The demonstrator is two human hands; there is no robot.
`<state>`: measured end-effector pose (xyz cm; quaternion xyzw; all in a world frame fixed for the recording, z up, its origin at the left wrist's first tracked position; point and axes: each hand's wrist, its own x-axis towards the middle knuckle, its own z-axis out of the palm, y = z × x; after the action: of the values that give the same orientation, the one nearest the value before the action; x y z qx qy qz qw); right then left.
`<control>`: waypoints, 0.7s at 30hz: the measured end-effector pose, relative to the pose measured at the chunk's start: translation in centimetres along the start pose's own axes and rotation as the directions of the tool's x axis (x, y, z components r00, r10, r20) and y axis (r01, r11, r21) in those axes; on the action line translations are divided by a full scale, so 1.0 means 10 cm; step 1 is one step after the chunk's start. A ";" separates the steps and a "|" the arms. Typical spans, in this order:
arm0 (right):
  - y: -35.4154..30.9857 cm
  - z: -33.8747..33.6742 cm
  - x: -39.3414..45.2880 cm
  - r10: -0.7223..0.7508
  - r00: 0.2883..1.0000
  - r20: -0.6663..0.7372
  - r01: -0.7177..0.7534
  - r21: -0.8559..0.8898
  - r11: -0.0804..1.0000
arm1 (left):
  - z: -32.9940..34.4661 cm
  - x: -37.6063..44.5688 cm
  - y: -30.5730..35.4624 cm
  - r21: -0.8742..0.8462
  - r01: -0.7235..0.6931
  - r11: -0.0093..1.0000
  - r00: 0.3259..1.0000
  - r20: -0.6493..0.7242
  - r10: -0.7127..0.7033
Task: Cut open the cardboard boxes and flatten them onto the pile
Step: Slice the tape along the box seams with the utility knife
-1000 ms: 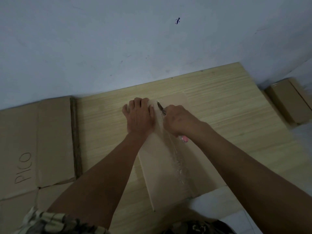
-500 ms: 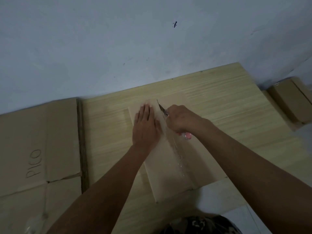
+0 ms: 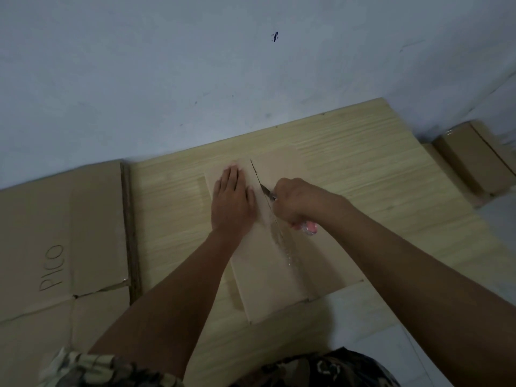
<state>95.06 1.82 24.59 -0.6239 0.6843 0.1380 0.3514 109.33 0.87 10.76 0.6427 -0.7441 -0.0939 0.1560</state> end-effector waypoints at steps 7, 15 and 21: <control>0.09 0.13 0.04 -0.041 0.998 -0.047 0.045 0.094 0.995 | 0.02 -0.53 0.21 -0.014 -0.076 0.997 0.997 -0.006 0.076; 0.19 0.30 -0.13 -0.012 1.000 -0.002 0.012 0.063 0.998 | -0.01 -0.62 0.23 0.012 -0.073 0.997 0.996 -0.057 0.074; 0.20 0.45 -0.20 -0.008 0.998 -0.063 0.012 0.070 0.997 | -0.01 -0.61 0.22 0.025 -0.075 0.997 0.996 -0.050 0.077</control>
<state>94.46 6.54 22.21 -0.6186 0.6962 0.0925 0.3523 108.06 7.24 10.91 0.6179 -0.7649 -0.0629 0.1708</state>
